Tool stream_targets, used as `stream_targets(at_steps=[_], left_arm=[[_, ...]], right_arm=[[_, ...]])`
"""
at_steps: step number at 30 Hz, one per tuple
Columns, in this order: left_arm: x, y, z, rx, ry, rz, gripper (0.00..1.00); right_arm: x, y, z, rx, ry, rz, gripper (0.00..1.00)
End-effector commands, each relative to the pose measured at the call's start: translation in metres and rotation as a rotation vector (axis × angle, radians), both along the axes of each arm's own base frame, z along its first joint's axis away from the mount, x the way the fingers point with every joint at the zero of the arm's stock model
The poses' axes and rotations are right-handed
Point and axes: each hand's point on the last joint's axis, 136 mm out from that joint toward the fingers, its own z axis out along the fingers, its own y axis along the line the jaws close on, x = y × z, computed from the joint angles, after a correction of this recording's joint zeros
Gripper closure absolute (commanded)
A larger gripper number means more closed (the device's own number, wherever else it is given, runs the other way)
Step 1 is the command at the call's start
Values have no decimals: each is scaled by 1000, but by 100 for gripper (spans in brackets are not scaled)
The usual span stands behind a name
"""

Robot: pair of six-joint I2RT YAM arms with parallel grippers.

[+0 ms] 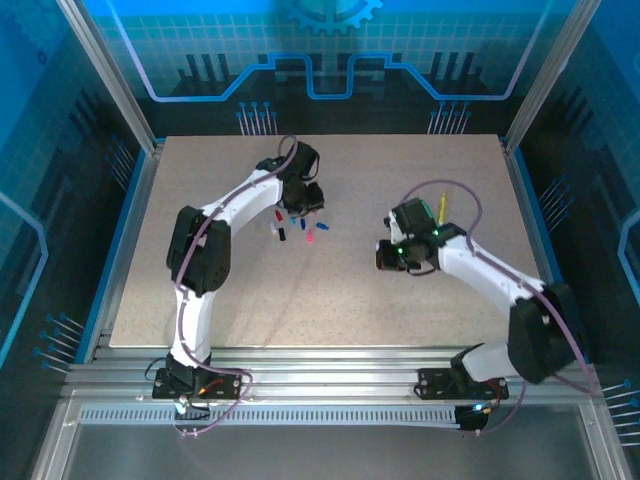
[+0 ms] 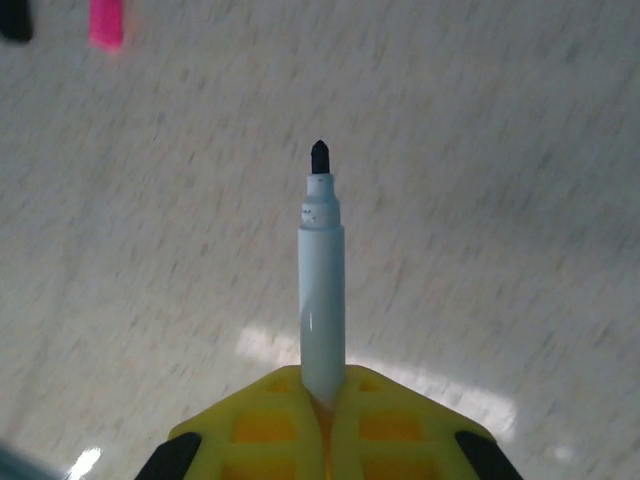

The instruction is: Open the pen caps

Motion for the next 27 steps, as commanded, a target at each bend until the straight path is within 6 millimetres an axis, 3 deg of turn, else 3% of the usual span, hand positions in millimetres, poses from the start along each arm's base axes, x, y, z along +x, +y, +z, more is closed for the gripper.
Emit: stream_targets(at_steps=[1, 6, 12, 19, 27], left_arm=[[-17, 25, 23, 51, -76, -7, 100], [-49, 55, 8, 162, -44, 2, 100], [-72, 73, -15, 238, 13, -3, 100], [-65, 59, -35, 198, 45, -14, 100], [-54, 38, -53, 206, 72, -39, 100]], right_arm=[[29, -29, -12, -192, -10, -5, 100], [56, -38, -35, -282, 37, 2, 100], [68, -44, -57, -332, 84, -19, 100], [72, -49, -77, -370, 126, -36, 100], [66, -56, -81, -374, 133, -59, 97]])
